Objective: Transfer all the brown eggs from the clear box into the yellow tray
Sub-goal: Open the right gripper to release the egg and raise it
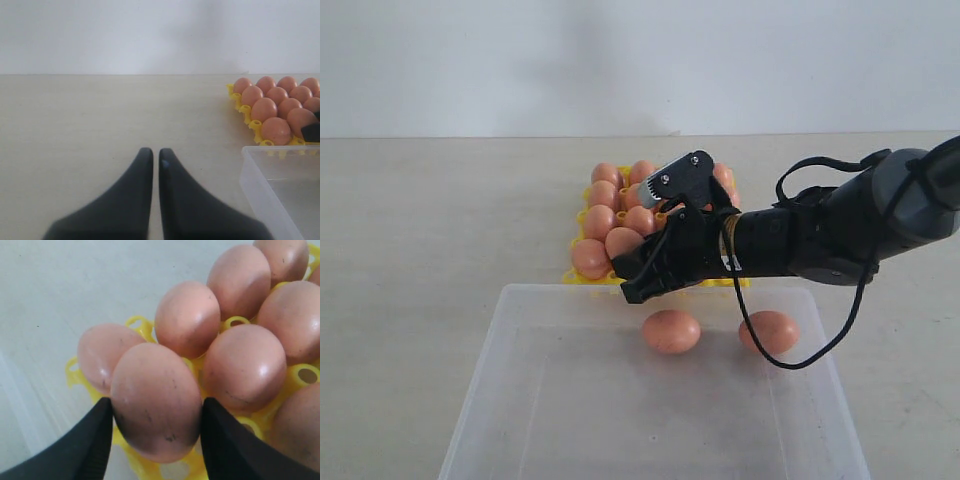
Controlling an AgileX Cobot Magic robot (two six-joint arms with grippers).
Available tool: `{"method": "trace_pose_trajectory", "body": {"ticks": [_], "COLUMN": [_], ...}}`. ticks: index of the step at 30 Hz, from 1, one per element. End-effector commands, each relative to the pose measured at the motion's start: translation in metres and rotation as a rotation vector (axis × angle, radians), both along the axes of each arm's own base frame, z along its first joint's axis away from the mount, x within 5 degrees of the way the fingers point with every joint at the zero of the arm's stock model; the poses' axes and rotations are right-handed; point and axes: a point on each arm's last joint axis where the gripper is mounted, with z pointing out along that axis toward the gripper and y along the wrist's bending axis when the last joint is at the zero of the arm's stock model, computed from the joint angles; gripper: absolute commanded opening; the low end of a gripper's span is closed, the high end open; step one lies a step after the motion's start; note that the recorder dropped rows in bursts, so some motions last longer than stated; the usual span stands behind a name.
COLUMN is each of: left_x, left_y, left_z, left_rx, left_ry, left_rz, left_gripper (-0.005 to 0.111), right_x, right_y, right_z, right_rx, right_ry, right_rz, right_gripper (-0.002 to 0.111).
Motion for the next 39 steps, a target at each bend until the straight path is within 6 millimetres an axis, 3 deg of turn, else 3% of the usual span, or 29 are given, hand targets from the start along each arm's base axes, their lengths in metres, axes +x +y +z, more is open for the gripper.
{"method": "trace_pose_trajectory", "body": {"ticks": [1, 4, 6, 13, 18, 21, 32, 34, 39], "left_x": [0.0, 0.0, 0.0, 0.0, 0.0, 0.0, 0.0, 0.0, 0.0], "left_y": [0.0, 0.0, 0.0, 0.0, 0.0, 0.0, 0.0, 0.0, 0.0], "left_z": [-0.001, -0.001, -0.001, -0.001, -0.001, -0.001, -0.001, -0.001, -0.001], "left_rx": [0.002, 0.002, 0.002, 0.002, 0.002, 0.002, 0.002, 0.002, 0.002], "left_ry": [0.002, 0.002, 0.002, 0.002, 0.002, 0.002, 0.002, 0.002, 0.002], "left_rz": [-0.009, -0.009, -0.009, -0.009, -0.009, -0.009, -0.009, -0.009, -0.009], "left_gripper": [0.004, 0.004, 0.004, 0.004, 0.004, 0.004, 0.004, 0.004, 0.004], "right_x": [0.002, 0.002, 0.002, 0.002, 0.002, 0.002, -0.004, -0.006, -0.006], "right_y": [-0.001, -0.001, -0.001, -0.001, -0.001, -0.001, -0.014, -0.015, -0.025], "right_z": [0.001, 0.001, 0.001, 0.001, 0.002, 0.004, 0.079, 0.086, 0.086], "right_rx": [0.018, 0.015, 0.015, 0.015, 0.015, 0.018, -0.018, 0.043, -0.051], "right_ry": [-0.003, -0.003, -0.003, -0.003, -0.005, -0.009, -0.134, -0.101, -0.067], "right_rz": [-0.005, 0.001, 0.001, 0.001, 0.001, 0.001, -0.105, -0.147, -0.228], "right_gripper": [0.015, 0.037, 0.044, 0.047, 0.061, 0.062, 0.062, 0.053, 0.001]}}
